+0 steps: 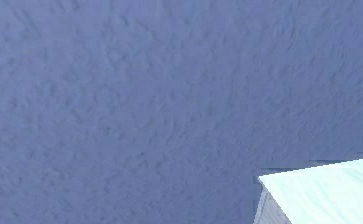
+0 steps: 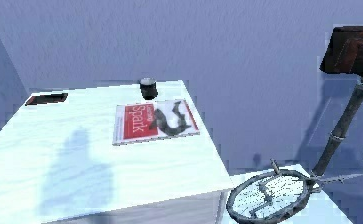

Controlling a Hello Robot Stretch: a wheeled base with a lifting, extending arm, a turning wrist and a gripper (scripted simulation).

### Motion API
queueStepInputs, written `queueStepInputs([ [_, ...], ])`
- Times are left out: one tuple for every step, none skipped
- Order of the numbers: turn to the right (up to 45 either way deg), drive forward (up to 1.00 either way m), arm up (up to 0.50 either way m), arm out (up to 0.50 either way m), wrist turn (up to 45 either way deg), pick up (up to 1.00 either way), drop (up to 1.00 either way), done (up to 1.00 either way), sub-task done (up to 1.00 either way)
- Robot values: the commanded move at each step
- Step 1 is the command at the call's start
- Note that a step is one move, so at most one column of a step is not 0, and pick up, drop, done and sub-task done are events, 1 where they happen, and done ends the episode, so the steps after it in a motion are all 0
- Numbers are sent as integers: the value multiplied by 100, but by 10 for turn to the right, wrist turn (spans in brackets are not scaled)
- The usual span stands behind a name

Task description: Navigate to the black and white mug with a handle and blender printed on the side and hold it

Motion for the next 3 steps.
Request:
queueStepInputs([
  [0,0,50,0,0,0,0,0,0],
  [0,0,38,0,0,0,0,0,0],
  [0,0,0,50,0,0,0,0,0],
])
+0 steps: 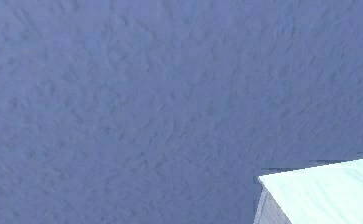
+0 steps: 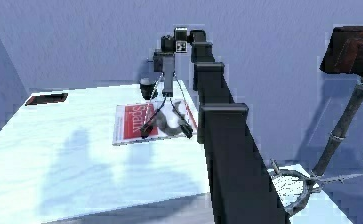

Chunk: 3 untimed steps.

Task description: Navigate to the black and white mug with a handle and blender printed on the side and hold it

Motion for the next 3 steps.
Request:
queueStepInputs([
  [0,0,0,0,450,0,0,0,0],
  [0,0,0,0,450,0,0,0,0],
  [0,0,0,0,450,0,0,0,0],
])
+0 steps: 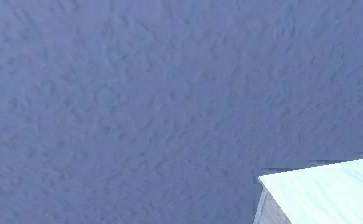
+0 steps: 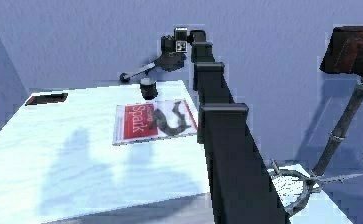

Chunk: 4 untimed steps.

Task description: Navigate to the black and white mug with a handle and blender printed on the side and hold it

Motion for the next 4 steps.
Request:
queueStepInputs([
  [0,0,0,0,210,0,0,0,0],
  [0,0,-8,0,0,0,0,0,0],
  [0,0,0,0,0,100,0,0,0],
  [0,0,8,0,0,0,0,0,0],
])
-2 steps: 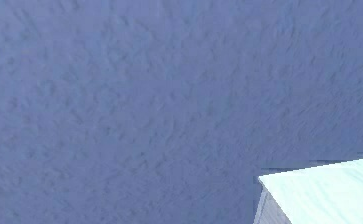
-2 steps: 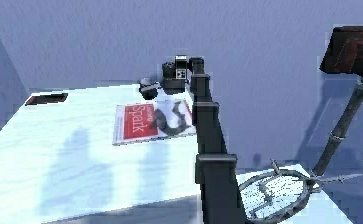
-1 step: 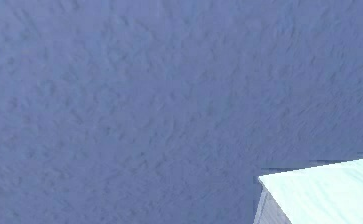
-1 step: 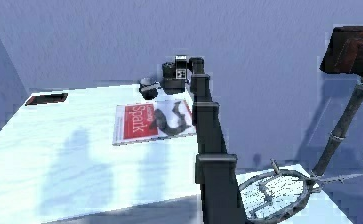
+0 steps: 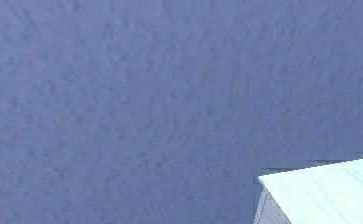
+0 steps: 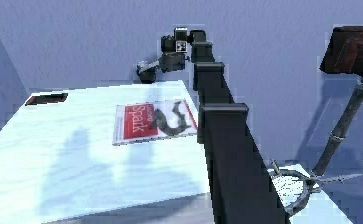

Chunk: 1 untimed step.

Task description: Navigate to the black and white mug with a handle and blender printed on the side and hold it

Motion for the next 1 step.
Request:
queueStepInputs([
  [0,0,0,0,0,0,0,100,0],
])
